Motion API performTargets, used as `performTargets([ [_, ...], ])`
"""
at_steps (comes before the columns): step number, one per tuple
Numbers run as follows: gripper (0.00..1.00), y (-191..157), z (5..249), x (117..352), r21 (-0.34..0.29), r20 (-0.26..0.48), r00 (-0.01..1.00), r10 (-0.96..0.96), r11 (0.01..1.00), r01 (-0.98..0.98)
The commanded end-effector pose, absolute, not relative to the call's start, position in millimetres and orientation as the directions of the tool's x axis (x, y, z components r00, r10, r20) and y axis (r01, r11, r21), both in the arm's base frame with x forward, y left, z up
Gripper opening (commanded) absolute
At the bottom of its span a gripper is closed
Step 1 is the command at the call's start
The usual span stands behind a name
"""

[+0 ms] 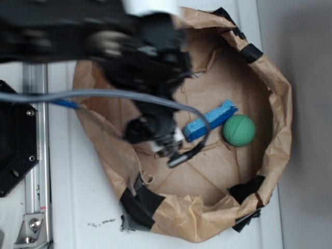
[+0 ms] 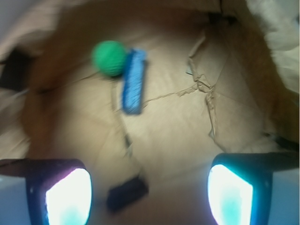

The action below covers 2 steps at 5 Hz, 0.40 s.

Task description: Grab the blue sponge.

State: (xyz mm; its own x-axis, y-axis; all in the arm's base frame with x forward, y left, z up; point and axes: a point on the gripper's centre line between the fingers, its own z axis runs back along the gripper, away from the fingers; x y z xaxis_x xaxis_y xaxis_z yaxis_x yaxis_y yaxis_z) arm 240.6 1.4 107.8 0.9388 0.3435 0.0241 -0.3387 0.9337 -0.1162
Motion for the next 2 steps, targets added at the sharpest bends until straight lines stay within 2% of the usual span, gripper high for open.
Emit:
performTargets([
  [1,1.0,-0.9,60.5,287.0,-0.093,0.033,0.944,0.329,0.941,-0.325],
  [2,1.0,-16.9,37.1,298.4,-0.084,-0.007,0.955,0.296,0.952,-0.296],
])
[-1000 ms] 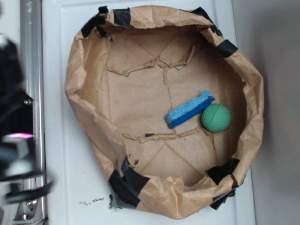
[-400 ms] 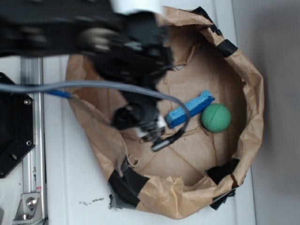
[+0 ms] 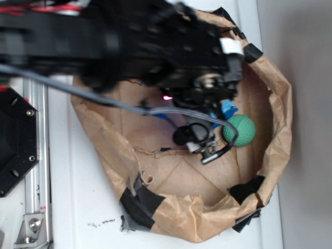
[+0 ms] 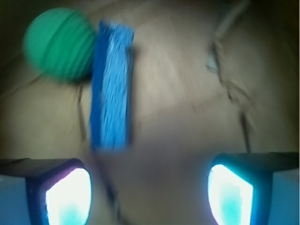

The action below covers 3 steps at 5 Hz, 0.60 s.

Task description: Grab the blue sponge.

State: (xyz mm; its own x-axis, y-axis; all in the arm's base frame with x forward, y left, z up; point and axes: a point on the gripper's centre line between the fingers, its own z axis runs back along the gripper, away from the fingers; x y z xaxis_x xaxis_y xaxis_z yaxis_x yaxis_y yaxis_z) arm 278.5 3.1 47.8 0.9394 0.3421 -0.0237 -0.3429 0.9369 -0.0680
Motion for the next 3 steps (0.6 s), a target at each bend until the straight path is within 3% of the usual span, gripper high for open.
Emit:
performTargets([
  [1,1.0,-34.1,27.7,316.2,-0.107,-0.011,0.96,0.28,0.954,-0.28],
  [2,0.57,-36.0,18.3,319.3,-0.114,-0.045,0.957,0.285,0.951,-0.289],
  [3,0.0,-33.8,20.4,309.1,-0.086,-0.056,0.958,0.283,0.954,-0.287],
])
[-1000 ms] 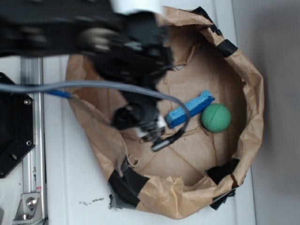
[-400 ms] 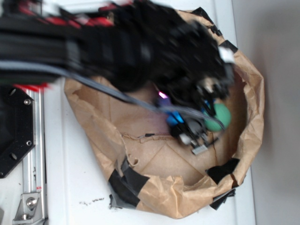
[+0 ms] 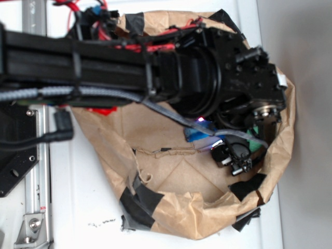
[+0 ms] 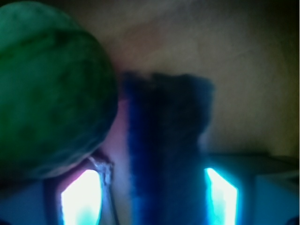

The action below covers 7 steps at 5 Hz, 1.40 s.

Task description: Grab the blue sponge.

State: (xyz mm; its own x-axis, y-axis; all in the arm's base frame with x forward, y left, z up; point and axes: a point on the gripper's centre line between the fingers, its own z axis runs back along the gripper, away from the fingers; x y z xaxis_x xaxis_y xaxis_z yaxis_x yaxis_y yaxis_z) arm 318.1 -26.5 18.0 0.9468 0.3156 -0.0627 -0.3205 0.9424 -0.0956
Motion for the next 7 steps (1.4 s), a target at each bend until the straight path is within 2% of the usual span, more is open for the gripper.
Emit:
performTargets([
  [1,0.0,-29.6,48.0,296.6,-0.043,-0.104,0.965,0.239,0.969,-0.245],
  [2,0.0,-19.8,95.9,287.5,-0.08,0.017,0.993,0.113,0.991,-0.111],
  [3,0.0,-10.8,144.8,278.8,0.059,0.127,0.989,-0.081,0.996,0.074],
  [4,0.0,-8.6,184.8,265.6,0.119,0.166,0.963,-0.213,0.974,0.195],
  [5,0.0,-3.2,181.3,259.4,0.113,0.129,0.961,-0.244,0.967,0.23],
  [6,0.0,-5.4,176.6,253.7,0.088,0.126,0.959,-0.252,0.966,0.242],
  [7,0.0,-11.0,174.8,248.3,0.081,0.114,0.974,-0.194,0.979,0.186],
])
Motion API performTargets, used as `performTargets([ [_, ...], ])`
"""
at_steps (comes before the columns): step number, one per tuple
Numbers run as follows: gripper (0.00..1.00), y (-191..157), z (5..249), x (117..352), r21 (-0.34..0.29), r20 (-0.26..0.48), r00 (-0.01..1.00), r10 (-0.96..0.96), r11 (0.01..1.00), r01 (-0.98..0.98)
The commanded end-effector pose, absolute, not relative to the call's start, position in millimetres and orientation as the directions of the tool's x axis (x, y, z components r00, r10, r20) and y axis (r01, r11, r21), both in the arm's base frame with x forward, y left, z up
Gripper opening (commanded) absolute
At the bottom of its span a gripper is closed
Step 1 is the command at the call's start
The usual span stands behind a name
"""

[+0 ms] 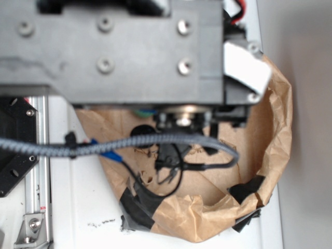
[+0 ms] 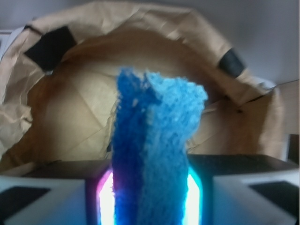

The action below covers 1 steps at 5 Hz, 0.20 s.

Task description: Grab the blue sponge.

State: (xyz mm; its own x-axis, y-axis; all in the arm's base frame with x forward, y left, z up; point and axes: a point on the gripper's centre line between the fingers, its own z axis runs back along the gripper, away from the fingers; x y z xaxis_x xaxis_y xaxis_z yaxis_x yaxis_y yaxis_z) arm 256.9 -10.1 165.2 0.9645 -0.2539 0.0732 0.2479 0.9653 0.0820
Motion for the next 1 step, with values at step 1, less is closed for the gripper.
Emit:
performTargets([
  [1,0.0,-10.6,171.9,247.3,0.081,0.099,0.978,-0.182,0.981,0.175],
])
